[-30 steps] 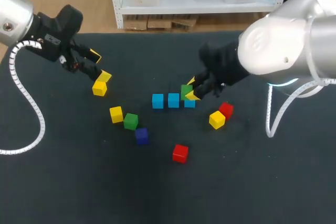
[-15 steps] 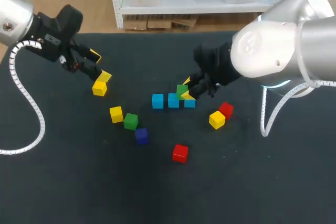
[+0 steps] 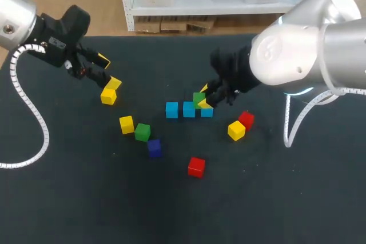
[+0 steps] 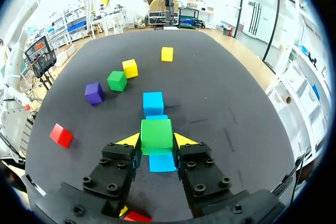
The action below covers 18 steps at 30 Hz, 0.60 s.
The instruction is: Place the blue cubes, place green cubes on the blue cubes, place the yellow cubes on the green cubes, then place the red cubes on the yellow cubes, and place purple cube on the red cubes.
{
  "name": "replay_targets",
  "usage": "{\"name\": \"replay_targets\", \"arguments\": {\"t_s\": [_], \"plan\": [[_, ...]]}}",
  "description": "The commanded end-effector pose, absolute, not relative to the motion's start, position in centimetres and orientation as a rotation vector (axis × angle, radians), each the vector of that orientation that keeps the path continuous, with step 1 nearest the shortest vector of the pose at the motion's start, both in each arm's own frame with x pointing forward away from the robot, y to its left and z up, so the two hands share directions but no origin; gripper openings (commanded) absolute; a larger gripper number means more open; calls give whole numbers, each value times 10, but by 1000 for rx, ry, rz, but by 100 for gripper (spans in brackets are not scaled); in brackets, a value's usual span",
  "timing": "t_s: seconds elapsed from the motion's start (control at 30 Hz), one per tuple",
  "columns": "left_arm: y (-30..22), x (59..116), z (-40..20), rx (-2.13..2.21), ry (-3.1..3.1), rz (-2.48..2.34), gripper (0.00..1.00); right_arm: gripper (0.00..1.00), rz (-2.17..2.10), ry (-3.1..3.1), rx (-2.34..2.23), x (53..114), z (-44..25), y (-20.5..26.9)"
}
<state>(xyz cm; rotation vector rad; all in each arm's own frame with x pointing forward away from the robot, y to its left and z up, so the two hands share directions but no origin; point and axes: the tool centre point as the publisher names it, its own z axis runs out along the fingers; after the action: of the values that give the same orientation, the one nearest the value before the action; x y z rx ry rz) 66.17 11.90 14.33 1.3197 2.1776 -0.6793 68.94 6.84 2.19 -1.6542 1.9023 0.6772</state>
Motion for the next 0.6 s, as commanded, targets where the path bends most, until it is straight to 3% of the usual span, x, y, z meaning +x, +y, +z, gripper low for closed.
{"name": "replay_targets", "arguments": {"t_s": [0.03,0.6], "plan": [[120,661,142,1319,2171,-681,100,0,685,1906,-1656,693,20,69],[120,661,142,1319,2171,-681,100,2,701,1906,-1667,695,16,71]]}}
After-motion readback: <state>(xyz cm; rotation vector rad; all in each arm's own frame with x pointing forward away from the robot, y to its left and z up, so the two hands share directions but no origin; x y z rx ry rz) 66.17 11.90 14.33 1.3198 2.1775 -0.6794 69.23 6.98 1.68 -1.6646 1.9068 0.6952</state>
